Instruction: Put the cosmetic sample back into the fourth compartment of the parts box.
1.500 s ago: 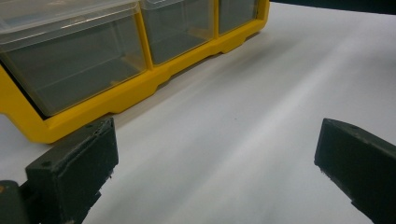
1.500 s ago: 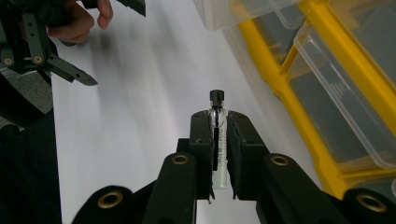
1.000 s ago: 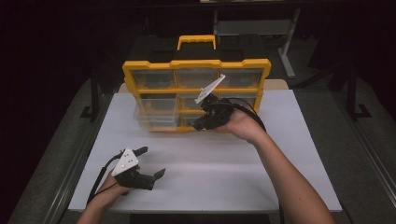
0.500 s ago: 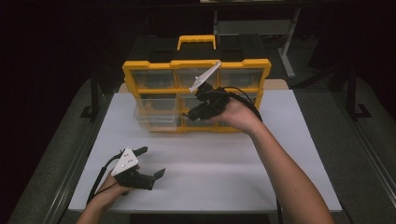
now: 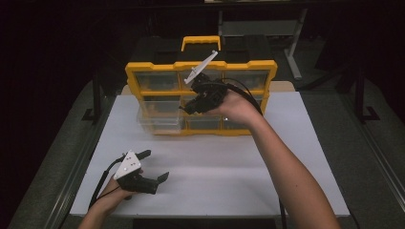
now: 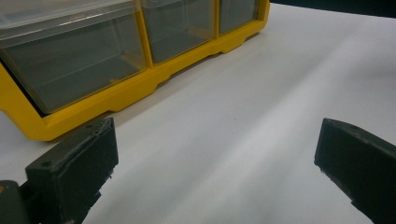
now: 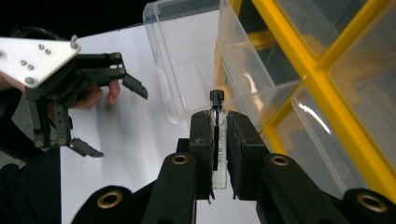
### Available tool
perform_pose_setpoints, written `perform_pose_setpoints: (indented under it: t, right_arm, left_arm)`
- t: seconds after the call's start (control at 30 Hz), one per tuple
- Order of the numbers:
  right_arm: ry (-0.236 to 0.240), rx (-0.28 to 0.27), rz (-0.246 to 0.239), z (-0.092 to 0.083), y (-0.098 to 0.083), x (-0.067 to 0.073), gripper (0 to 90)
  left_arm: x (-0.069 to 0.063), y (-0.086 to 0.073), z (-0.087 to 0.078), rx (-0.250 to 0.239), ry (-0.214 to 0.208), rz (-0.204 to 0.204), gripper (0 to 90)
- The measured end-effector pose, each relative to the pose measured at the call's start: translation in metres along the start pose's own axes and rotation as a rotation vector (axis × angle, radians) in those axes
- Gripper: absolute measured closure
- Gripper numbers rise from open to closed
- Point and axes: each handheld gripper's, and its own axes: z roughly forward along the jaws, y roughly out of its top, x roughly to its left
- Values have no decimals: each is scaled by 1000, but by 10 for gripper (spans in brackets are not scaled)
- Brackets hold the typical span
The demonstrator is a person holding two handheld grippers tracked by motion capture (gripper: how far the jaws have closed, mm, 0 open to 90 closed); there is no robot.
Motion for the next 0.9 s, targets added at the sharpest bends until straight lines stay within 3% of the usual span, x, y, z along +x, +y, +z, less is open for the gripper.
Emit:
perform_pose_setpoints:
  t: [0.47, 0.9]
  right_arm:
    - [12, 1, -21, 17, 29, 0, 796]
    - [32, 15, -17, 49, 39, -4, 793]
  left_arm:
    - [1, 1, -1, -6, 2, 1, 0]
    - [1, 1, -2, -8, -1, -2, 0]
